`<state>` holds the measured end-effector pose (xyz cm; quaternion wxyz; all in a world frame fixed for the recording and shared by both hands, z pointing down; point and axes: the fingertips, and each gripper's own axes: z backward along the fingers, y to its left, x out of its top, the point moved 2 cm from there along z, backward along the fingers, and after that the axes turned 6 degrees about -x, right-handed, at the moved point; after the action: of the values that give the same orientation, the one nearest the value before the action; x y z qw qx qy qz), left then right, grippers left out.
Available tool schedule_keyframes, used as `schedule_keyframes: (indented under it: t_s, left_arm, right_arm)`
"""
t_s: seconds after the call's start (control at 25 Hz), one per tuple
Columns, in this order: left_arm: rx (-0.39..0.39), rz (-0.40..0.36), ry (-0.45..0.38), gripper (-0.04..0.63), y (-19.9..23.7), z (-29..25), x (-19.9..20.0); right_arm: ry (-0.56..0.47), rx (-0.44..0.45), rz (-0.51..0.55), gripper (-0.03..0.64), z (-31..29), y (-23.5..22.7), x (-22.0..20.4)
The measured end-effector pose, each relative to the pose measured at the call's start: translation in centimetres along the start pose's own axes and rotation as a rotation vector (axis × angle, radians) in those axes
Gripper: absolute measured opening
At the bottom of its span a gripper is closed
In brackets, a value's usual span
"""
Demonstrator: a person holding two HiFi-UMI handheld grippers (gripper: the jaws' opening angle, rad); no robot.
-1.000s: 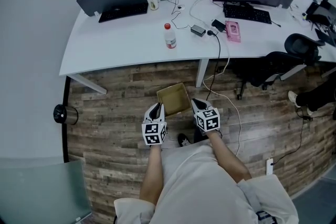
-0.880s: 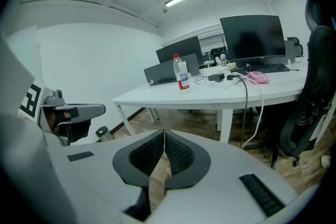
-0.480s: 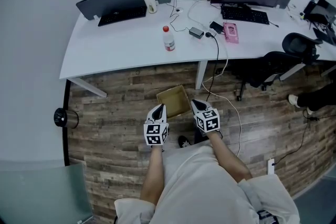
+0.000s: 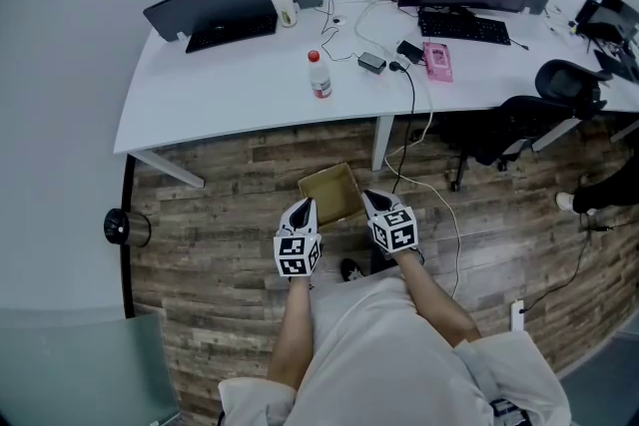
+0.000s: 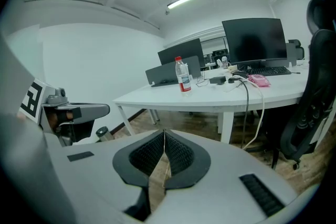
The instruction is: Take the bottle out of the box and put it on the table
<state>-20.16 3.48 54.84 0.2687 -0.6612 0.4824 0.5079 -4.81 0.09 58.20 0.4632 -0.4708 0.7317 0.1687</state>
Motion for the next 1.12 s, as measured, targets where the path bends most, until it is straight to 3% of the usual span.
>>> schedule_keyframes:
  t_s: [1.12]
  left_arm:
    - [0.011, 0.015, -0.001, 0.015, 0.62, -0.42, -0.05]
  right_arm:
    - [-0.029, -0.041, 0.013, 0.040, -0.04, -1.00, 0.68]
